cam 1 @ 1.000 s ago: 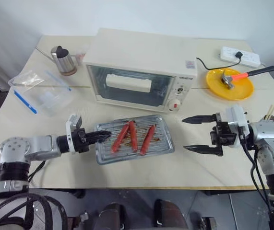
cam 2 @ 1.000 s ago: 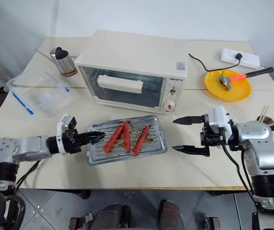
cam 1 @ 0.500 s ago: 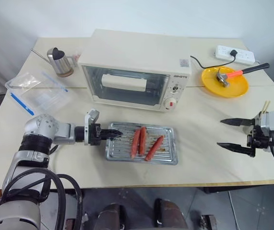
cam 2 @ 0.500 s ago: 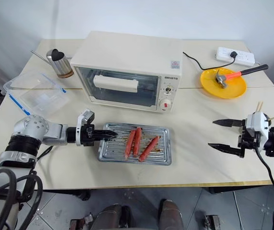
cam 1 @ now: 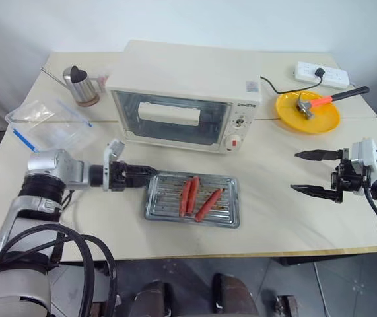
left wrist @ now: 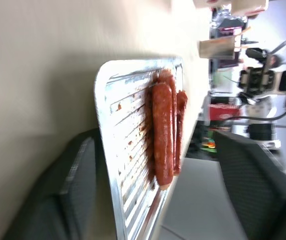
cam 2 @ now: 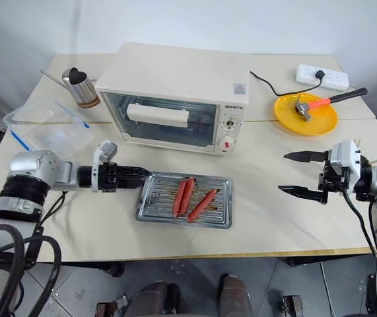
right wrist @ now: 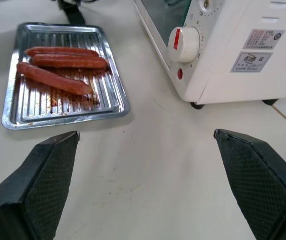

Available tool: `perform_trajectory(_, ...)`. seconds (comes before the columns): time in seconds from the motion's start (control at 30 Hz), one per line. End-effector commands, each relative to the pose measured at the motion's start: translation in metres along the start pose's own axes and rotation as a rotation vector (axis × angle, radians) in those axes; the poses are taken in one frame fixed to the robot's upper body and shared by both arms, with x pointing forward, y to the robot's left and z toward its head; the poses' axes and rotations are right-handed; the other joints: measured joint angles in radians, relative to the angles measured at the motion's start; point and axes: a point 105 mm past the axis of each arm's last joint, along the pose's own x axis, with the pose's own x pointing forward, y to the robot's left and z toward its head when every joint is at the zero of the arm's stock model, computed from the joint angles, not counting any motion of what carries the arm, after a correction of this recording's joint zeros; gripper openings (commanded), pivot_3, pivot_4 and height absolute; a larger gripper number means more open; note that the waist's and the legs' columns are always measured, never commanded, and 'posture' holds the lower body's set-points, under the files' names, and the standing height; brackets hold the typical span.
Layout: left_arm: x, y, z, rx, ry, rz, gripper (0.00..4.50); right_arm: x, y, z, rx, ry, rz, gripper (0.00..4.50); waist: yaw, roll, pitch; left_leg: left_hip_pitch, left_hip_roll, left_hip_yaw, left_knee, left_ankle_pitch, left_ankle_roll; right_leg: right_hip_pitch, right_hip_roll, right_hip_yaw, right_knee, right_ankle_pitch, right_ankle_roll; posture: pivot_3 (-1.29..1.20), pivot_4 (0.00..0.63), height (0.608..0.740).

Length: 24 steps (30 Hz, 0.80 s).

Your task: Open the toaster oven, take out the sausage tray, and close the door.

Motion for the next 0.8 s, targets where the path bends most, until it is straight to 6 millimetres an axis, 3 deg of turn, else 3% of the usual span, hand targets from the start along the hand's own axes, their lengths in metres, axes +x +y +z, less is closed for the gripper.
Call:
perform_trajectory(0.03, -0.013, 0.007, -0.002, 0.126, 0.054, 0.067, 4.45, -0.003, 0.003, 0.003, -0.020, 0.018, 0.058, 4.50, 0.001, 0.000, 0.000, 0.000, 0.000, 0.000, 0.000, 0.000, 0.000, 0.000, 0.000, 0.000, 0.000, 0.000, 0.000, 0.00, 0.150, 0.740)
perform_trajectory(0.13, -0.024, 0.009, 0.004, 0.366, 0.040, 0.084, 4.45, -0.001, -0.001, 0.004, -0.016, 0.021, 0.062, 4.50, 0.001, 0.000, 0.000, -0.001, 0.001, 0.000, 0.000, 0.000, 0.000, -0.001, -0.001, 0.000, 0.001, 0.000, 0.000, 0.00, 0.150, 0.740)
perform_trajectory(0.2, -0.036, -0.002, 0.012, 0.663, -0.046, 0.021, 4.45, 0.003, -0.002, 0.003, -0.032, 0.037, 0.081, 4.50, -0.003, 0.000, 0.000, -0.001, 0.003, 0.001, 0.000, 0.000, 0.000, -0.002, -0.002, 0.000, 0.001, 0.000, 0.000, 0.00, 0.150, 0.740)
perform_trajectory(0.27, -0.046, 0.000, 0.007, 0.978, -0.018, 0.071, 4.45, 0.003, 0.003, -0.004, -0.059, 0.108, 0.125, 4.50, -0.008, 0.001, 0.000, 0.000, 0.005, 0.002, 0.000, 0.000, 0.000, -0.003, -0.003, 0.000, 0.001, 0.000, 0.000, 0.00, 0.150, 0.740)
perform_trajectory(0.37, -0.052, 0.009, 0.002, 1.225, 0.010, 0.150, 4.45, 0.002, 0.000, -0.006, -0.084, 0.120, 0.120, 4.50, -0.002, 0.001, 0.001, -0.002, 0.005, 0.002, 0.000, 0.000, 0.000, -0.006, -0.004, -0.002, 0.004, 0.000, -0.001, 0.00, 0.150, 0.740)
perform_trajectory(0.43, -0.056, 0.010, 0.001, 1.306, 0.003, 0.167, 4.45, 0.002, -0.001, -0.005, -0.101, 0.117, 0.119, 4.50, 0.004, 0.001, 0.001, -0.003, 0.004, 0.003, 0.001, 0.000, 0.001, -0.006, -0.005, -0.002, 0.004, 0.000, -0.001, 0.00, 0.150, 0.740)
perform_trajectory(0.53, -0.064, 0.003, -0.012, 1.324, -0.057, 0.049, 4.45, 0.001, -0.001, -0.003, -0.126, 0.082, 0.107, 4.50, 0.002, 0.001, 0.001, -0.003, 0.002, 0.003, 0.001, 0.000, 0.004, -0.006, -0.008, -0.004, 0.004, 0.001, 0.000, 0.00, 0.150, 0.740)
perform_trajectory(0.8, -0.076, 0.013, -0.014, 1.241, -0.127, 0.087, 4.45, 0.000, 0.006, 0.001, -0.065, -0.005, 0.107, 4.50, 0.001, 0.002, 0.001, -0.003, 0.002, 0.003, 0.002, -0.001, 0.006, -0.006, -0.011, -0.014, 0.008, 0.001, 0.001, 0.00, 0.150, 0.740)
